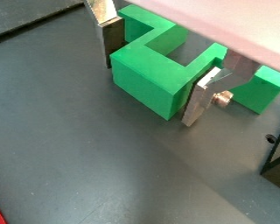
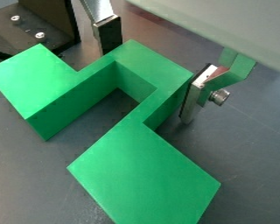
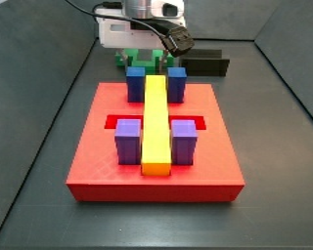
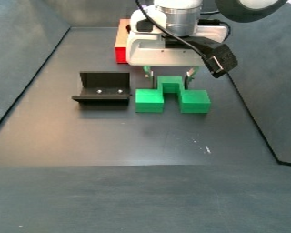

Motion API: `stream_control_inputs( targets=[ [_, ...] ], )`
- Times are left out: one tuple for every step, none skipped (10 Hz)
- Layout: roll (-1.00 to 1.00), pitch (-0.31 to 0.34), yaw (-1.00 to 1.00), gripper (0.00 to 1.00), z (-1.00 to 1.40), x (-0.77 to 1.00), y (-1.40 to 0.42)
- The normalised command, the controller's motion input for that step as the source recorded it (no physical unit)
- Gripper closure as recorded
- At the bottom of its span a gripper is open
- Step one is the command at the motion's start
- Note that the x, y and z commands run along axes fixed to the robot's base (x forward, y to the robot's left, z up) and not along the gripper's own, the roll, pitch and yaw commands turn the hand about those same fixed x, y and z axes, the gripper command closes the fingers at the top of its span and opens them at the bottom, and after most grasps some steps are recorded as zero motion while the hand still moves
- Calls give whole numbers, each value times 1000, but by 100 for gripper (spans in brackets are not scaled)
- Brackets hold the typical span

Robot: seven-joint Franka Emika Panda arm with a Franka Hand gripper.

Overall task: Pick up the green object. Move up. Place the green object on the fixture. Regrasp the green object. Move to above the board. Insert the green object.
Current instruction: Pick up the green object.

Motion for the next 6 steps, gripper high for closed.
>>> stream_control_inputs(
  targets=[
    [0,0,0,0,0,-29,0],
    [0,0,0,0,0,0,0],
    [0,0,0,100,0,0,0],
    [0,0,0,100,0,0,0],
    [0,0,0,100,0,0,0],
    [0,0,0,100,0,0,0]
  ],
)
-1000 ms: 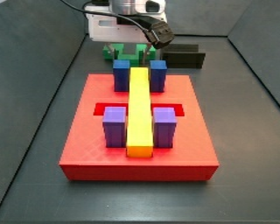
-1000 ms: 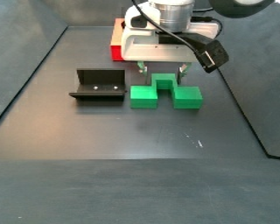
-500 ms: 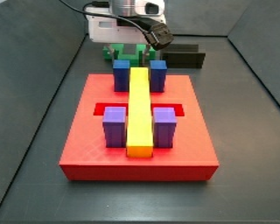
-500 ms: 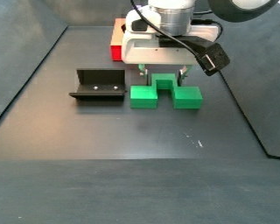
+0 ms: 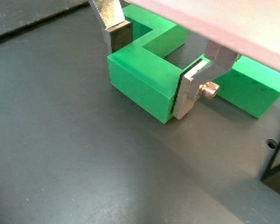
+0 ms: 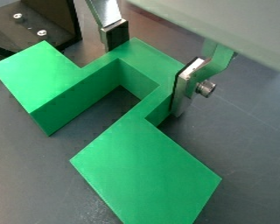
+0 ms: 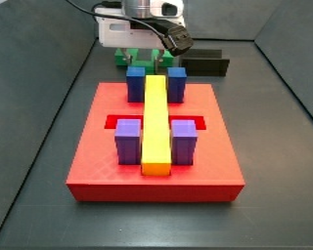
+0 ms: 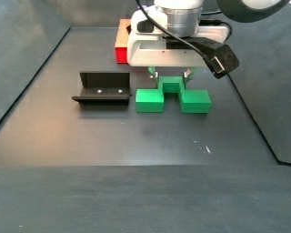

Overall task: Pick up the green object. Move up. Place the green object on the fixture. Regrasp the green object. Move to above the board. Insert the green object.
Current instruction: Pick up the green object.

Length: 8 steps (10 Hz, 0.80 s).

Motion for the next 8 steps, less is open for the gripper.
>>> stream_control_inputs(
  targets=[
    [0,0,0,100,0,0,0],
    [0,0,0,100,0,0,0],
    [0,0,0,100,0,0,0],
    [0,0,0,100,0,0,0],
    [0,0,0,100,0,0,0],
    [0,0,0,100,0,0,0],
    [0,0,0,100,0,0,0],
    [0,0,0,100,0,0,0]
  ],
)
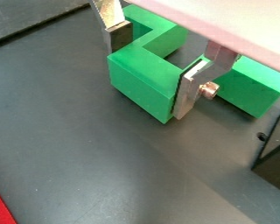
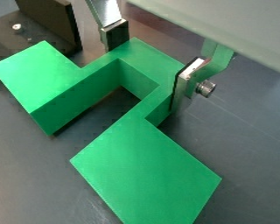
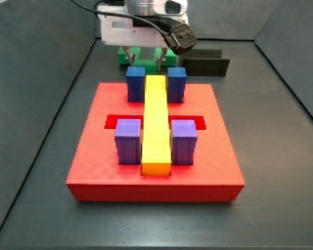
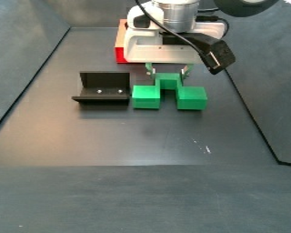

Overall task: Pick up the green object. Move up. Place the green object on the fixture. Regrasp the green object. Move to above the board. Insert the green object.
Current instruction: Pick up the green object, then move up, then place the green object on the fixture.

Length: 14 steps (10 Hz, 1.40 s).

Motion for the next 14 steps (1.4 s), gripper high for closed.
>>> stream_control_inputs(
  targets=[
    [0,0,0,100,0,0,0],
    [0,0,0,100,0,0,0],
    [0,0,0,100,0,0,0],
    [0,0,0,100,0,0,0],
    [0,0,0,100,833,0,0],
    [2,-11,39,100,844,24,28],
    [-38,-1,47,100,626,1,7],
    [-96,-8,25,100,223,12,17],
    [0,0,0,100,-91,-46,0],
    [0,0,0,100,-117,-37,0],
    [0,0,0,100,-111,-40,0],
    [0,0,0,100,-117,-29,0],
    [0,0,0,100,-123,-31,0],
    [0,0,0,100,-126,-20,0]
  ],
)
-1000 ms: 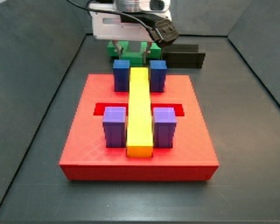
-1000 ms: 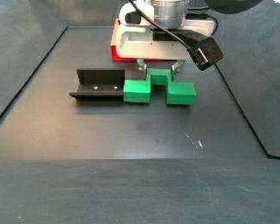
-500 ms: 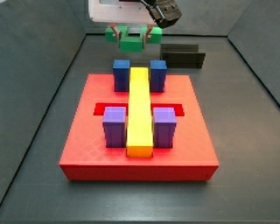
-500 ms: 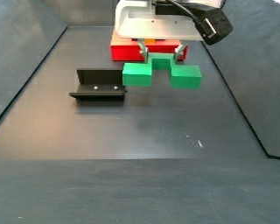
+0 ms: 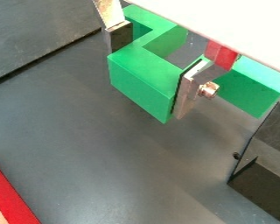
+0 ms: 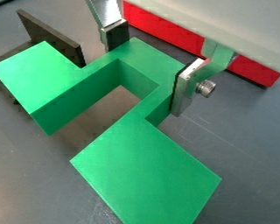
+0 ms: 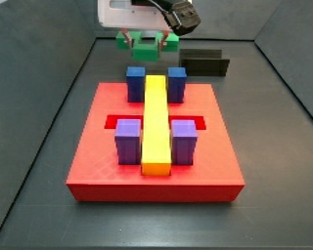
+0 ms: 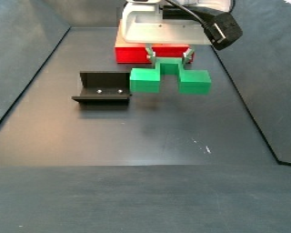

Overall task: Pick up the green object. Move up. Place the green object on the fixture. Regrasp the green object. Move to above the board. Insert the green object.
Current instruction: Place the green object on the fixture.

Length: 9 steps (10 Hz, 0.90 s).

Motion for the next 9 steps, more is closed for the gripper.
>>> stream_control_inputs(
  targets=[
    [0,0,0,100,-137,-9,0],
    [0,0,0,100,-140,0,0],
    [0,0,0,100,-160,-26,0],
    [0,0,0,100,-149,-20,0],
    [0,0,0,100,-143,0,0],
    [0,0,0,100,-100,0,0],
    [0,0,0,100,-34,0,0],
    [-17,0,0,100,0,0,0],
    [-9,11,0,100,0,0,0]
  ],
)
